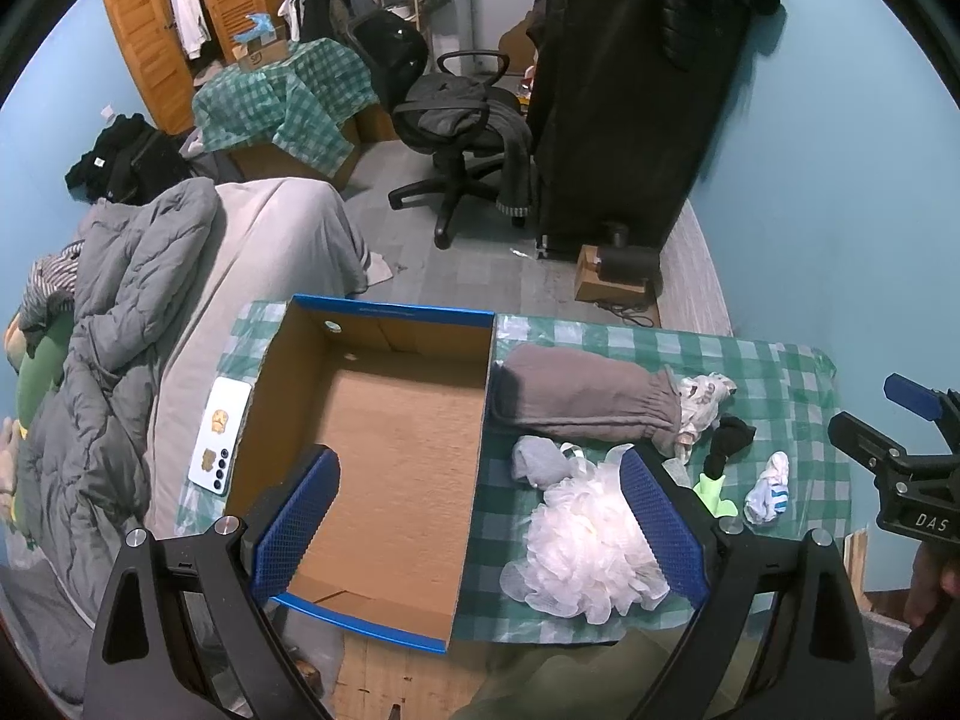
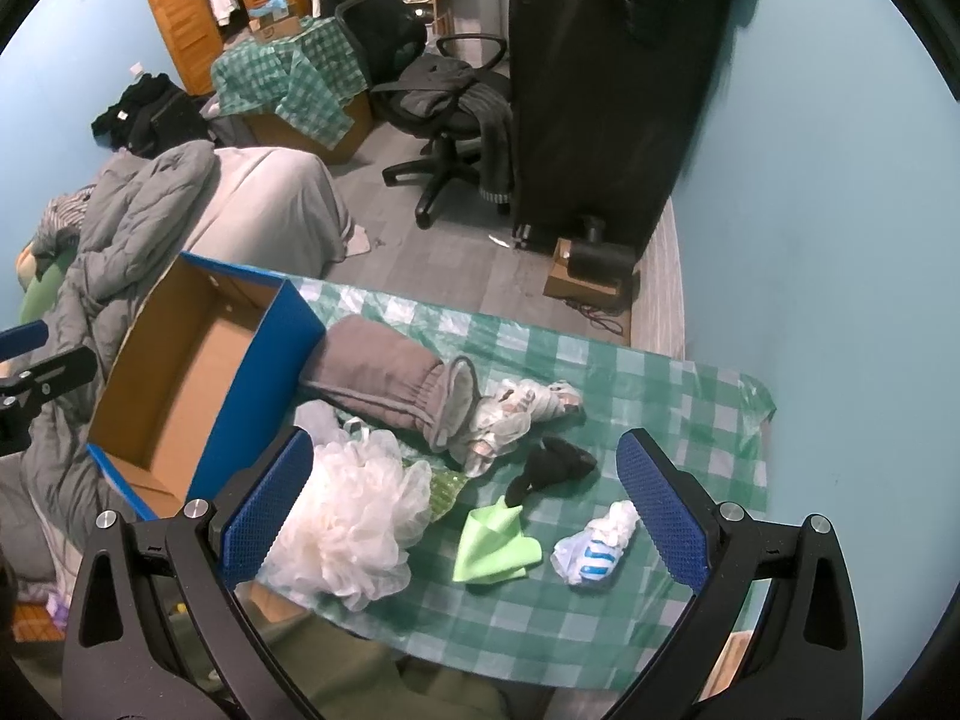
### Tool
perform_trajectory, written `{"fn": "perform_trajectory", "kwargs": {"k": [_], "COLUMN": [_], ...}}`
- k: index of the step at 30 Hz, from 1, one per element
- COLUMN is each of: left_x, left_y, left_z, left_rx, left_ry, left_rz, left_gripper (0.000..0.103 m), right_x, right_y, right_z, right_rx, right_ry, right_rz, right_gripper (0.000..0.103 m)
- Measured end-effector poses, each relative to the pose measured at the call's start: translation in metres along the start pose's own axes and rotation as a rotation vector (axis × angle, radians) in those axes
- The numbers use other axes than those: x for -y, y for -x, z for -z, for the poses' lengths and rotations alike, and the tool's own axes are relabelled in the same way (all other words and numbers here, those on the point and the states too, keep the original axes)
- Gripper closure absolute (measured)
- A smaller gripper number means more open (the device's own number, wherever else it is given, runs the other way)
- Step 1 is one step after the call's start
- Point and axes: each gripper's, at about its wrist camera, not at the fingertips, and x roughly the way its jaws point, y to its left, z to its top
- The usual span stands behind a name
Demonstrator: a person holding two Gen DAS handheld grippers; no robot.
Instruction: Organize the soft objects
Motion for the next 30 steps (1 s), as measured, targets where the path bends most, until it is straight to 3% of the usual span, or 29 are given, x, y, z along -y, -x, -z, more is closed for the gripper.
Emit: {"fn": "perform_trajectory", "kwargs": {"k": [30], "left_x": [0.0077], "left_y": [0.0068], "left_z": [0.0032], "left_rx": [-0.003], "left_ry": [0.002], "left_rz": [0.015], "left_gripper": [0.007], "right_x": [0.0057], "right_y": [0.0036], "right_z": [-0.0002], "right_rx": [-0.003], "right_ry": [-0.012], "right_rz": [0.001], "right_gripper": [0.003]}}
